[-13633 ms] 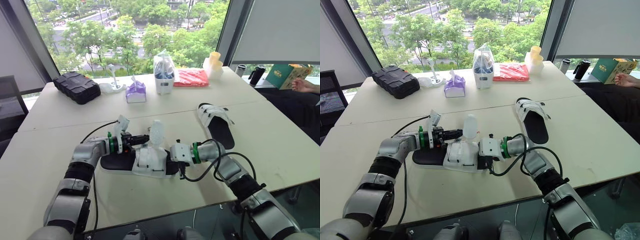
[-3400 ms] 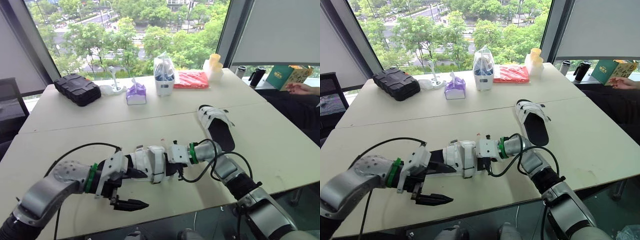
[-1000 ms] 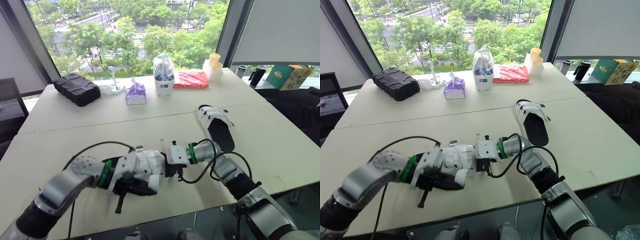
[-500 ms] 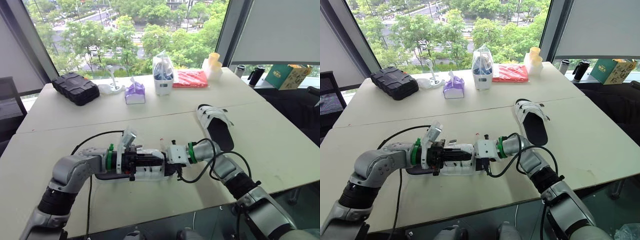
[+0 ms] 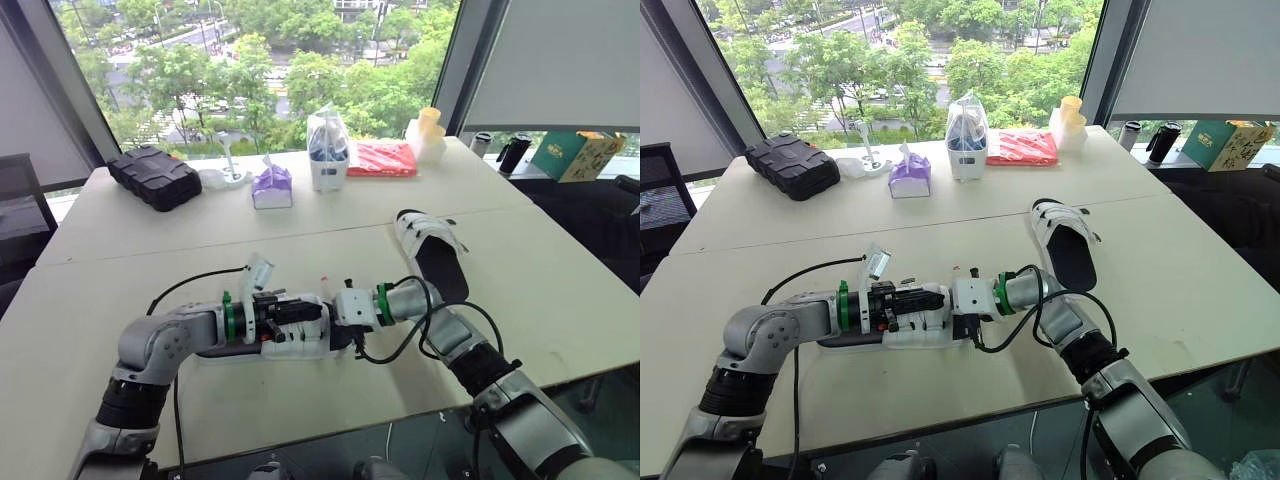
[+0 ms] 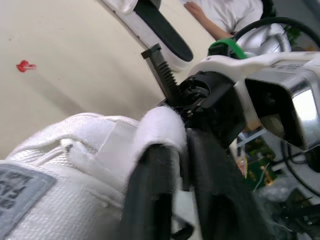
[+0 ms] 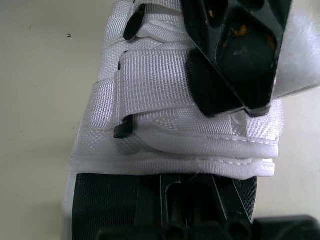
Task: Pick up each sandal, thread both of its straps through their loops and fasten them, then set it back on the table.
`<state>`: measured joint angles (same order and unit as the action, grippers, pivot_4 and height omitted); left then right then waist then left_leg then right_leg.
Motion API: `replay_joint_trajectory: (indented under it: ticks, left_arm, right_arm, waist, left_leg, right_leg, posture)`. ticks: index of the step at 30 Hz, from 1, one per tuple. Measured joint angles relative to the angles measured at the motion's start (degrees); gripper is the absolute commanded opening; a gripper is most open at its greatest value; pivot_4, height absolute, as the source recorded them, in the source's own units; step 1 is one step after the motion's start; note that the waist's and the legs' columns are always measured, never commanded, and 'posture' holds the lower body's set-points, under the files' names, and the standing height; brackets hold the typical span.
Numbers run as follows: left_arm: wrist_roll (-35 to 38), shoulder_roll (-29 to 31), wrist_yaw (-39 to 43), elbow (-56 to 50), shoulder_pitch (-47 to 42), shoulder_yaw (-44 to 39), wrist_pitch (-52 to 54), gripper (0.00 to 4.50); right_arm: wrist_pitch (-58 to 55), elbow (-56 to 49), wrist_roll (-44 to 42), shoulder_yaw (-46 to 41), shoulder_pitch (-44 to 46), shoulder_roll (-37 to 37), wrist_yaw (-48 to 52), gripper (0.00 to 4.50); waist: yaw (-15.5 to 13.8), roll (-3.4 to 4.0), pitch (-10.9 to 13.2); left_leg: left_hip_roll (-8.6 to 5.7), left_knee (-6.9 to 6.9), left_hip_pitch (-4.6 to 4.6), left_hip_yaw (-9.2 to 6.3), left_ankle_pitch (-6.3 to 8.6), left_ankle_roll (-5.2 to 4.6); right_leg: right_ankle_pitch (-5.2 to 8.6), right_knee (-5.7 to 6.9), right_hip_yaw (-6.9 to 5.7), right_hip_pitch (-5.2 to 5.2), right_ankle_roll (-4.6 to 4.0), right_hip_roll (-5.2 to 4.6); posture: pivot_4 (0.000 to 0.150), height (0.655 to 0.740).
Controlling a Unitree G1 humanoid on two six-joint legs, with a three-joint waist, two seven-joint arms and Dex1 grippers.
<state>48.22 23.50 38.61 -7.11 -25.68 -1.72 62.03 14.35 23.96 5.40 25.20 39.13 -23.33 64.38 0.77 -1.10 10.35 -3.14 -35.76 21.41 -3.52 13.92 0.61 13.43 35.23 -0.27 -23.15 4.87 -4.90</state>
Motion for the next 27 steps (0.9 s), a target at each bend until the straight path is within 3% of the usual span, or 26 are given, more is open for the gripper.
replay_joint_trajectory:
  ticks: [5, 11, 18, 23, 27]
  left_arm:
    - [1.15, -3.46, -6.14, 1.74, -2.33, -4.1, 1.78, 4.45]
    - [1.18, -6.98, -12.92, 5.18, -4.68, -7.11, 3.82, 4.45]
    - [-2.38, -7.42, -14.53, 12.11, -10.38, -7.62, 0.59, 4.45]
    - [-10.48, 0.41, -7.7, 15.7, -13.0, -1.62, -6.55, 4.45]
    - [-13.43, 2.26, -1.16, 16.68, -11.98, 3.24, -8.17, 4.45]
  right_arm:
    - [0.0, 0.31, 0.05, 0.04, 0.13, 0.05, -0.14, 0.0]
    - [0.02, 0.19, 0.05, 0.09, 0.14, 0.12, -0.3, 0.0]
    - [0.01, 0.12, 0.05, 0.11, 0.12, 0.1, -0.56, 0.0]
    - [0.02, -0.07, 0.05, 0.23, 0.12, 0.29, -0.59, 0.0]
    - [-0.01, -0.07, 0.05, 0.13, 0.12, 0.17, -0.62, 0.0]
  waist:
    - [0.0, 0.0, -0.01]
    - [0.01, 0.0, 0.0]
    - [0.0, -0.02, 0.01]
    - [0.21, 0.0, 0.01]
    - [0.1, -0.02, 0.02]
  left_leg:
    - [0.0, -0.18, 0.0, -0.03, 0.0, 0.0]
    - [0.0, -0.16, 0.03, -0.03, 0.0, 0.01]
    - [-0.01, -0.19, 0.05, -0.03, 0.0, 0.04]
    - [-0.01, -0.03, 0.05, 0.01, -0.02, 0.07]
    - [0.0, -0.07, 0.08, 0.0, -0.02, 0.08]
  right_leg:
    - [0.01, 0.0, -0.01, 0.08, 0.04, 0.02]
    - [-0.15, 0.0, 0.0, 0.05, 0.13, 0.14]
    - [-0.16, 0.0, -0.03, 0.05, 0.15, 0.19]
    - [-0.17, 0.0, -0.01, -0.06, 0.16, 0.21]
    - [-0.16, -0.02, -0.01, -0.06, 0.14, 0.19]
  posture:
    - [0.15, 0.74]
    - [0.15, 0.74]
    - [0.15, 0.74]
    - [0.15, 0.74]
    - [0.15, 0.74]
